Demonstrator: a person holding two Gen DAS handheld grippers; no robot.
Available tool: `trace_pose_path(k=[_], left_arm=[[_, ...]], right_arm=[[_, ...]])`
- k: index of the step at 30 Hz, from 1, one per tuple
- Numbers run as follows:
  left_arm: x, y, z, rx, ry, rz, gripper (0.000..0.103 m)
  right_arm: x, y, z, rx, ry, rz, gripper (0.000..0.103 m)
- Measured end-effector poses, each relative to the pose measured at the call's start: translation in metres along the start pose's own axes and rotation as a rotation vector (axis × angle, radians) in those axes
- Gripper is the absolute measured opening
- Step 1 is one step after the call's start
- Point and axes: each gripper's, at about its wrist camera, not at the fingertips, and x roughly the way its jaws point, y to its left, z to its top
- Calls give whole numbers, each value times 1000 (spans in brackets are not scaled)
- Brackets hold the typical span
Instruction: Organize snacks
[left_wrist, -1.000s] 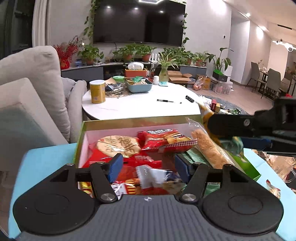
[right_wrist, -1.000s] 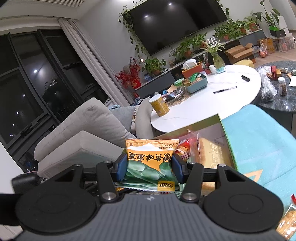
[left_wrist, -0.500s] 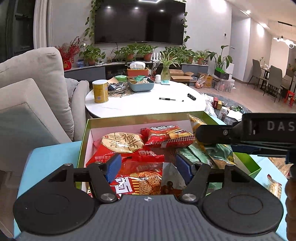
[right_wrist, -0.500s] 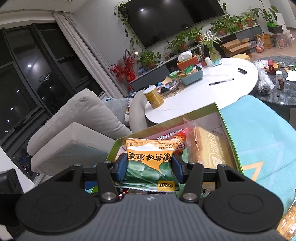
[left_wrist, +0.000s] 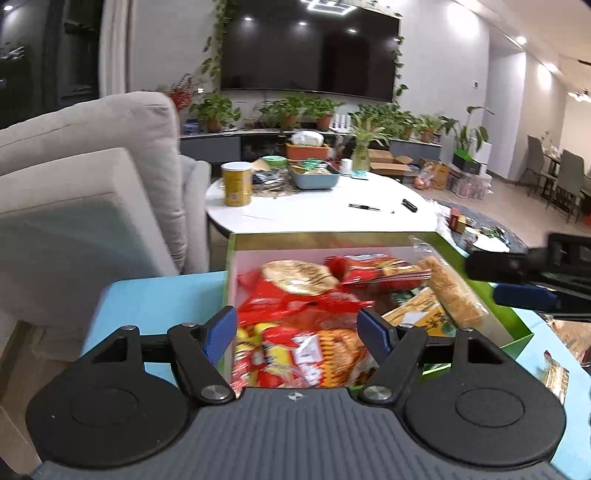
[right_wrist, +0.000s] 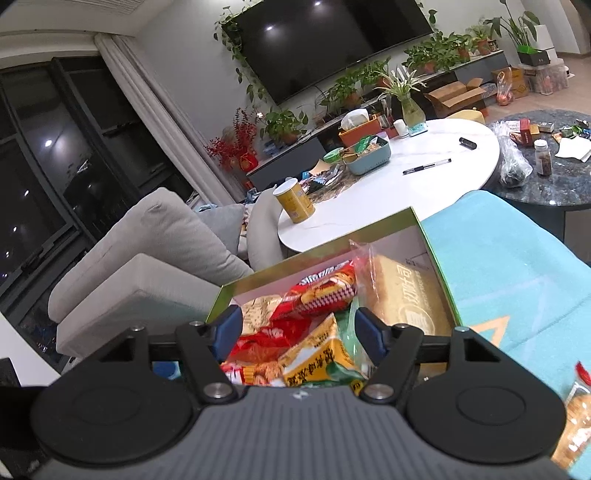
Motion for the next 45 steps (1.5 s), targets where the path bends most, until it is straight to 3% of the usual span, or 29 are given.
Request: trace_pose_path(k=[11,20,23,25,35,45], left_arm=[[-35,27,-51,-27,72,42,73],[-20,19,-100,-30,200,56,73],[-19,12,-105,29,166,75,60],[-21,11,-102,26,162,65,38],[-48,2,-112,-17,166,25,35],[-95,-12,-118,3,98,5,35]], right_arm=[[-34,5,-23,-43,19,15,56],[-63,3,-47,-68,36,7,62],[-68,-2,-55,-78,54,-18,63],[-70,-6,-62,-86,72,-35,65],[-79,-4,-106,-193,149,-126,75],[-71,-1,-129,-199,191,-201,76]])
